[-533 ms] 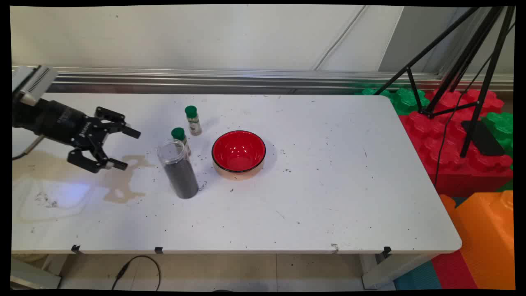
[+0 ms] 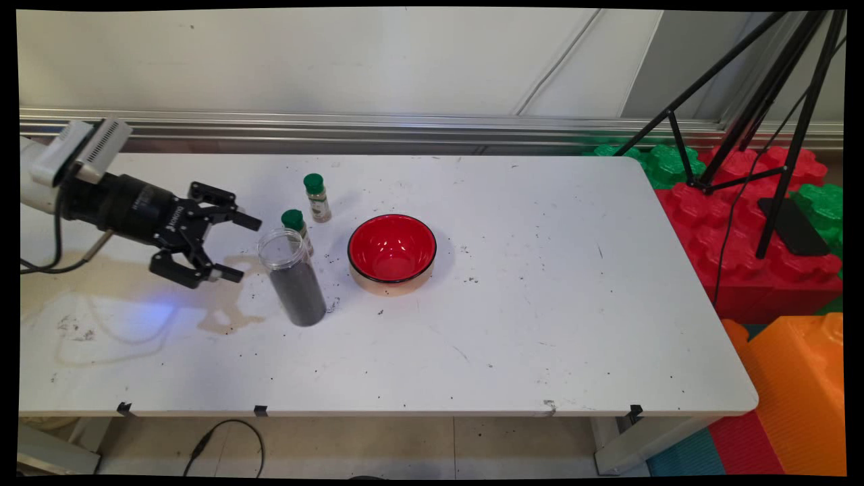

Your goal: Pick up the black seasoning powder from the table

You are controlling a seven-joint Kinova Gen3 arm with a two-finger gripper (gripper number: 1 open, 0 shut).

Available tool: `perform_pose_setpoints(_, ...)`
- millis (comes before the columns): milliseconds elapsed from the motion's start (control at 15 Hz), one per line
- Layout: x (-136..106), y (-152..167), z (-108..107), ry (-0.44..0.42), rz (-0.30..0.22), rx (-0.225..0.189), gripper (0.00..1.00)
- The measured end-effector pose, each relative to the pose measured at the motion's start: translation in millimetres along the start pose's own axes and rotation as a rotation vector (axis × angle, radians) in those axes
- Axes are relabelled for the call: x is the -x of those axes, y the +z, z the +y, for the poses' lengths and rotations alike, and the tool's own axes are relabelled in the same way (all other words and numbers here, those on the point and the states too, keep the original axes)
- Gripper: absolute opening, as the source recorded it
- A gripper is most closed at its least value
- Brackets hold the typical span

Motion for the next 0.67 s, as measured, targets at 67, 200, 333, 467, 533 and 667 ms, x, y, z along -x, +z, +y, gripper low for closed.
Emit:
perform_pose_setpoints(67,0.5,4.5,-0.3,0.001,0.007,0.0,1.0)
perform_pose_setpoints(200,2.3,14.8,-1.3,0.002,0.023,-0.001,1.0)
perform_pose_setpoints(333,4.0,21.5,-1.8,0.002,0.035,-0.002,1.0)
perform_pose_setpoints(467,6.6,29.7,-2.2,0.004,0.049,-0.001,1.0)
perform_pose_setpoints(533,7.8,33.2,-2.3,0.004,0.056,-0.001,1.0)
perform_pose_setpoints(667,9.7,38.7,-2.5,0.004,0.066,-0.001,1.0)
